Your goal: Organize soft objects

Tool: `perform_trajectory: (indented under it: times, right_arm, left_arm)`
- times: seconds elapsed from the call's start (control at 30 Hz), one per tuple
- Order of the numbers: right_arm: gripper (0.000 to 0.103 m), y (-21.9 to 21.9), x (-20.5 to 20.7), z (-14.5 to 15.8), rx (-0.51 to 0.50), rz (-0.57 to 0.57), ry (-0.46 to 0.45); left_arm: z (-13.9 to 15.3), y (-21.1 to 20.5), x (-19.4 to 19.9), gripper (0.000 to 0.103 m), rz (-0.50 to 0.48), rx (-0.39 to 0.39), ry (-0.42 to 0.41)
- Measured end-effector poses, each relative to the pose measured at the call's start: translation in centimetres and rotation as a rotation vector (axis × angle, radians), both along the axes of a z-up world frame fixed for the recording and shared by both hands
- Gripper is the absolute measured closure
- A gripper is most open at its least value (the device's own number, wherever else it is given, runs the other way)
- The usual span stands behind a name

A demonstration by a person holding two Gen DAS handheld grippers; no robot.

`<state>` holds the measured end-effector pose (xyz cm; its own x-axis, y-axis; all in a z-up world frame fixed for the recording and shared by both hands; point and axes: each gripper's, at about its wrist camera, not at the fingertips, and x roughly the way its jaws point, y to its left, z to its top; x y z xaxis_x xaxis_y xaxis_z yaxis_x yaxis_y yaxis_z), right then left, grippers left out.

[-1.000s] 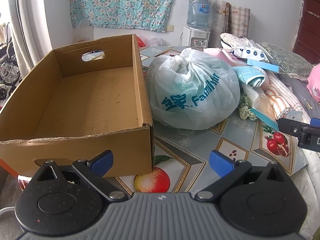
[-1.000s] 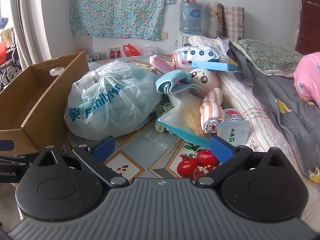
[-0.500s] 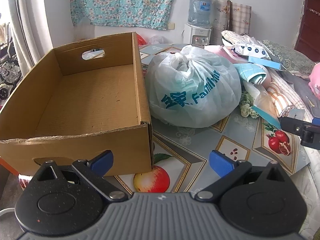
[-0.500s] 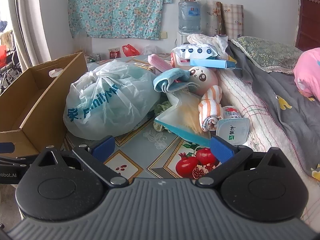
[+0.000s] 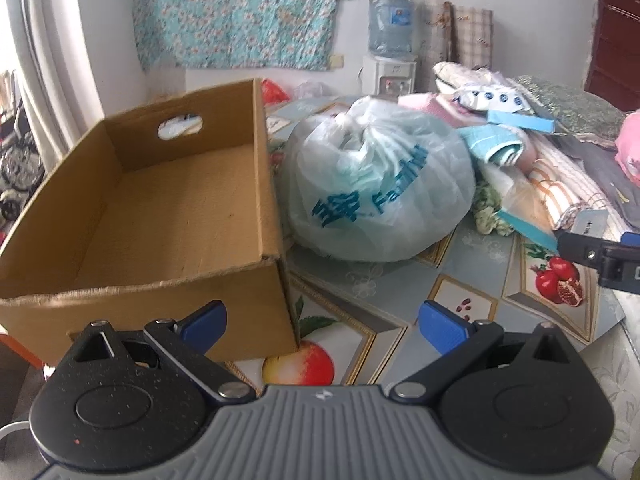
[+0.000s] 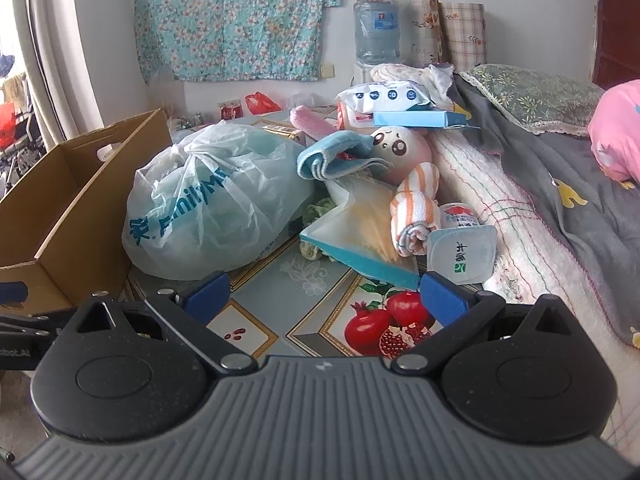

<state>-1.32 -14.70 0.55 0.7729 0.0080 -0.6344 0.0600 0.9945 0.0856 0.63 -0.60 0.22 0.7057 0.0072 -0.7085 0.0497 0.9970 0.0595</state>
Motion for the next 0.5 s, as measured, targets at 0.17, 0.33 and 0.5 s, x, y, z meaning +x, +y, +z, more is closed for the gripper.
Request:
perform_trajectory:
  times: [0.17,0.33,0.5]
  right_arm:
    - [0.001,-1.8,-1.0,-0.8,0.039,-0.038,-0.063]
    - [0.001,-3.8,-2.1,-2.1,0.051,-0.073,-0.138]
    - [0.001,-6.0,-2.5,-2.0,0.089,-0.102,-0.202]
  left_arm:
    - [0.7,-1.6,-0.3,0.000,-0.081,0.012,-0.036]
    - [1.0,-3.7,-0.6,0.000,-0.197,0.020,-0.050]
    - [1.9,-5.8,0.0,0.000,-0.275,0.015,-0.072]
